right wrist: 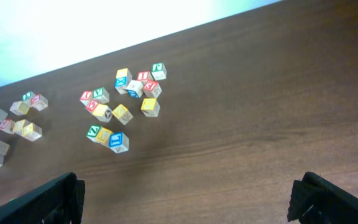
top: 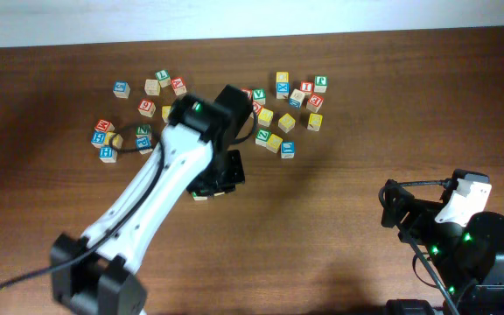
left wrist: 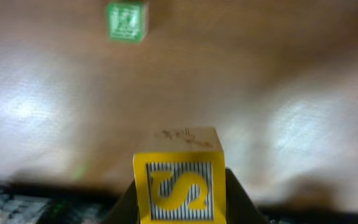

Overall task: Spell out RSS
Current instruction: 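Carry the S block toward the R block and lower it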

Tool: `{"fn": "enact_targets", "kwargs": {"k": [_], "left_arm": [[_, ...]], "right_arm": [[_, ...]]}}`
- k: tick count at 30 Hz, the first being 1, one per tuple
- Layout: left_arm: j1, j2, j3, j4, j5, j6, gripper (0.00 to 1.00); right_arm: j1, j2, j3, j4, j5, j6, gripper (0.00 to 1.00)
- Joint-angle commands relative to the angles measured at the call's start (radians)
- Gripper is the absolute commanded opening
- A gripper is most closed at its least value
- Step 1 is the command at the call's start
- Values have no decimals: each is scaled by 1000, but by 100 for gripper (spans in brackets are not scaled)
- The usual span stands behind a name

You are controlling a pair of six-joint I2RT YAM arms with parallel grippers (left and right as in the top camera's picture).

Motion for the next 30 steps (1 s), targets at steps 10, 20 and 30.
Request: {"fn": "enact_targets", "kwargs": {"k": [10,20,30], "left_arm": [[2,-87,-542,658,98,-600,15],[-6,-87,-594,747,-34,-948,21],[-66,-79,-594,782,-253,-1060,27]], "right_arm": [[-1,-6,-3,3,8,3,98],[-1,-6,-3,3,8,3,98],[-1,-6,-3,3,8,3,98]]}}
